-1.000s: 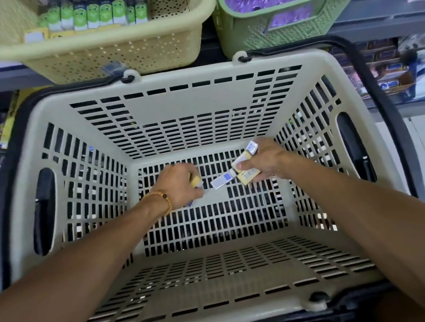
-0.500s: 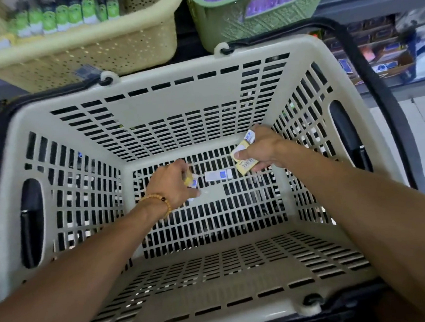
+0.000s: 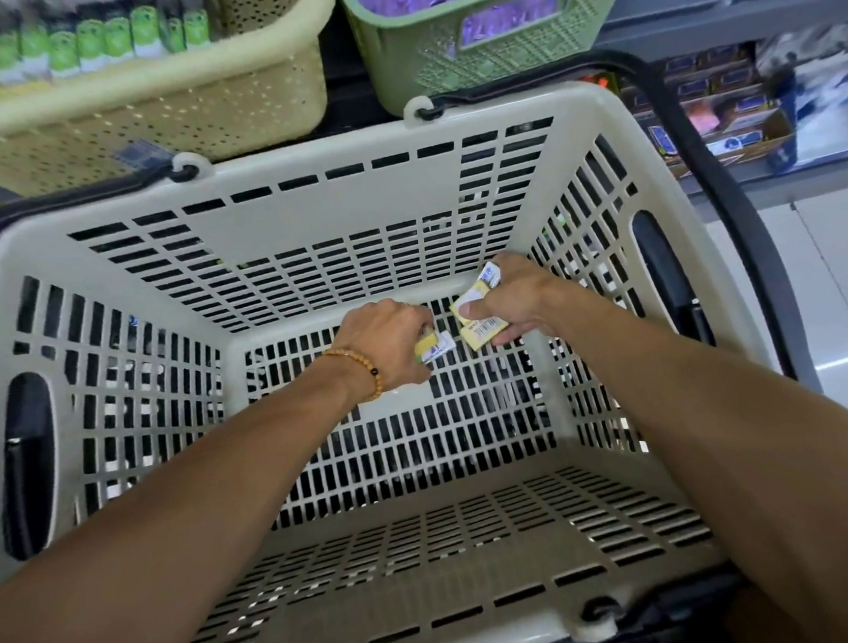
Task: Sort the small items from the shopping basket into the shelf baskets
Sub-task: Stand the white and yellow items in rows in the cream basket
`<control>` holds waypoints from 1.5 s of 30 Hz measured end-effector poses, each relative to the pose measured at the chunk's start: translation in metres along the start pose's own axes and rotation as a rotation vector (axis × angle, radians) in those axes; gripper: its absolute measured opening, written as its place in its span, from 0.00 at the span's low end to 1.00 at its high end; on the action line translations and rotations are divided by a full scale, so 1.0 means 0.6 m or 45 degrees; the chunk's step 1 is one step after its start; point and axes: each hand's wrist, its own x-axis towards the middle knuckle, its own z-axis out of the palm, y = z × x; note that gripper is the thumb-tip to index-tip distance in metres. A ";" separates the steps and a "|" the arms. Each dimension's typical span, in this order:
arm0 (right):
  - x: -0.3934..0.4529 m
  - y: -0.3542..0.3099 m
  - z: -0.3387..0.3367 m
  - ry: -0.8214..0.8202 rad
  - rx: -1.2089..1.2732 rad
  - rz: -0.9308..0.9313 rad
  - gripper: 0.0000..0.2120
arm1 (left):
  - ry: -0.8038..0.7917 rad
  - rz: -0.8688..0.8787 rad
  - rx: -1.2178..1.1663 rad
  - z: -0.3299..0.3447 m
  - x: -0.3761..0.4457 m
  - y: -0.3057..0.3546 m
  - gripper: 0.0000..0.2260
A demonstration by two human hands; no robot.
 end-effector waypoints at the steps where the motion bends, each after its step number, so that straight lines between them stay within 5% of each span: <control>1: 0.000 0.000 0.000 0.006 0.000 -0.007 0.09 | 0.008 -0.010 0.034 0.003 0.002 0.005 0.14; 8: -0.010 -0.005 -0.010 -0.010 0.124 -0.022 0.07 | 0.034 -0.157 -0.102 0.004 -0.006 0.011 0.12; 19: -0.158 -0.088 -0.049 -0.548 0.462 -0.301 0.14 | 0.379 -0.368 -0.822 -0.141 -0.117 -0.042 0.12; 27: -0.270 -0.208 -0.040 -0.501 0.426 -0.691 0.21 | 0.661 -0.350 -1.279 -0.236 -0.238 -0.061 0.15; 33: -0.289 -0.325 -0.015 -0.399 0.328 -0.908 0.14 | 0.988 -0.354 -1.309 -0.307 -0.296 -0.106 0.17; 45: -0.136 -0.515 0.023 -0.296 -0.032 -0.676 0.05 | 1.310 -0.359 -1.650 -0.384 -0.295 -0.218 0.18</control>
